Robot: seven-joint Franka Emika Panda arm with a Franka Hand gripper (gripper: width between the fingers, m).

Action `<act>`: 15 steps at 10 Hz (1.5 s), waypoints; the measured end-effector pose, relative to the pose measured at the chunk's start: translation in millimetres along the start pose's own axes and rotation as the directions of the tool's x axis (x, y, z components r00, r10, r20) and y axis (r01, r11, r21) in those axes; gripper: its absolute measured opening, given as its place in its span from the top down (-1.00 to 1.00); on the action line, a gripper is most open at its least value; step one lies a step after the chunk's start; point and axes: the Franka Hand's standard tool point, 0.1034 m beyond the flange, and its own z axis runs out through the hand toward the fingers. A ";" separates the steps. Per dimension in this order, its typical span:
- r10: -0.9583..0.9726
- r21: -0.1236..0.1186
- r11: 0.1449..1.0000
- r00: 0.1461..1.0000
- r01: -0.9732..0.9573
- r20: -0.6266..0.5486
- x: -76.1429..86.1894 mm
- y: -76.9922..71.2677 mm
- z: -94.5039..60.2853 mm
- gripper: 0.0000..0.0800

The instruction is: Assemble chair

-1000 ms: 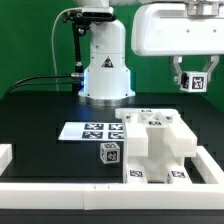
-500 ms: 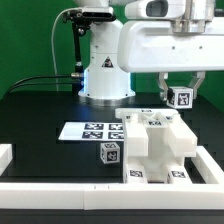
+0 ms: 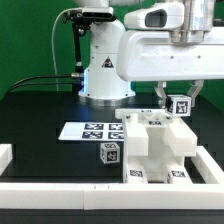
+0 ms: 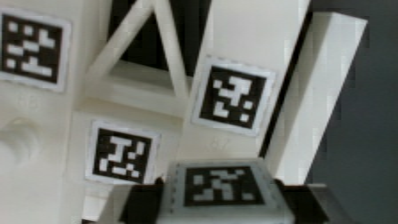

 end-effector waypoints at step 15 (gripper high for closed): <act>0.000 -0.002 1.000 1.000 0.000 -0.007 2.7 2.3 0.7 -0.62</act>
Offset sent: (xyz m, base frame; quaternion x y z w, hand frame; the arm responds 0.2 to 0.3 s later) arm 0.0044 0.0044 -0.0165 0.0046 0.0160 0.0069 0.9998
